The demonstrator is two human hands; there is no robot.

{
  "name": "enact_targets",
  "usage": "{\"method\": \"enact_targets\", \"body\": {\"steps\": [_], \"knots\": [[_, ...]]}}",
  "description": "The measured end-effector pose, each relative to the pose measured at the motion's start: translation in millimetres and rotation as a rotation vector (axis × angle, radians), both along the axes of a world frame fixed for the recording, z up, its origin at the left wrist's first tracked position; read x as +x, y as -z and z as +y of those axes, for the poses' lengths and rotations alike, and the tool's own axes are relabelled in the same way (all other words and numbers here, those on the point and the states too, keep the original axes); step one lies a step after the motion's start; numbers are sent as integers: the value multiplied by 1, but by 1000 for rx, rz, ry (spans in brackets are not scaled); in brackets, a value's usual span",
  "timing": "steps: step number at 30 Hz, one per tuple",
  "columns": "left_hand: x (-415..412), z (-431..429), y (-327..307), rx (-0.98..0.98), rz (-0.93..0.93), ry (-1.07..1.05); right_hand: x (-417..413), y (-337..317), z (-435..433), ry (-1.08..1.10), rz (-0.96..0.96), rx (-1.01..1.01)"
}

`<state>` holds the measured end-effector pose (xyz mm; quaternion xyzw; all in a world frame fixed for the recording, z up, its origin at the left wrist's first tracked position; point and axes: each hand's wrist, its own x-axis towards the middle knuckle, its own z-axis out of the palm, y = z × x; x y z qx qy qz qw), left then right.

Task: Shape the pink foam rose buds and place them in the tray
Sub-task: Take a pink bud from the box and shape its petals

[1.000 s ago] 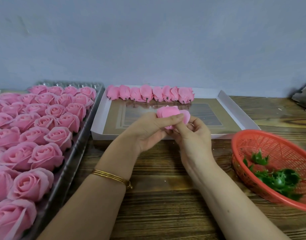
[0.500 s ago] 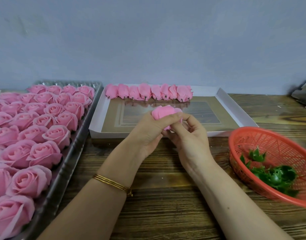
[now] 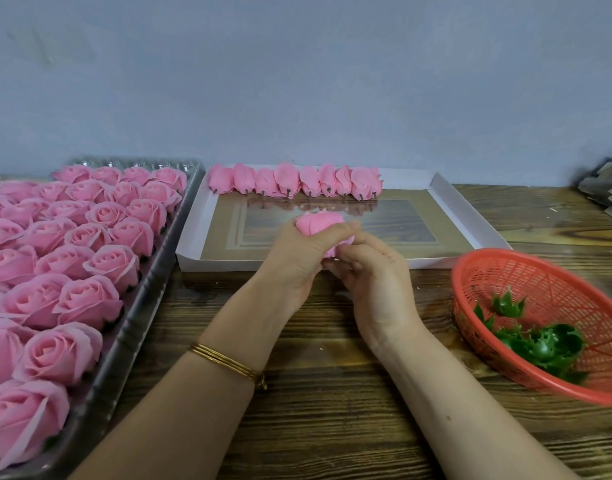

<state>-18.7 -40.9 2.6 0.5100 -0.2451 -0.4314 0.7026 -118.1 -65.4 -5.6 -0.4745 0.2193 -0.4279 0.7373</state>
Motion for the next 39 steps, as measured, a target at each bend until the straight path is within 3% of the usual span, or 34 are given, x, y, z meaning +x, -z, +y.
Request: {"method": "enact_targets", "body": {"steps": [10, 19, 24, 33, 39], "knots": [[2, -1, -2, -26, -90, -177, 0, -2, 6, 143, 216, -126], [0, -2, -5, -11, -135, -208, 3, -6, 11, 163, 224, -226], [2, -2, -1, -34, -181, -231, 3, -2, 9, 214, 199, -185], [3, 2, 0, -47, -430, -124, -1, -2, 2, 223, 120, -91], [2, 1, 2, -78, -357, -31, 1, 0, -3, 220, 160, -56]]}}
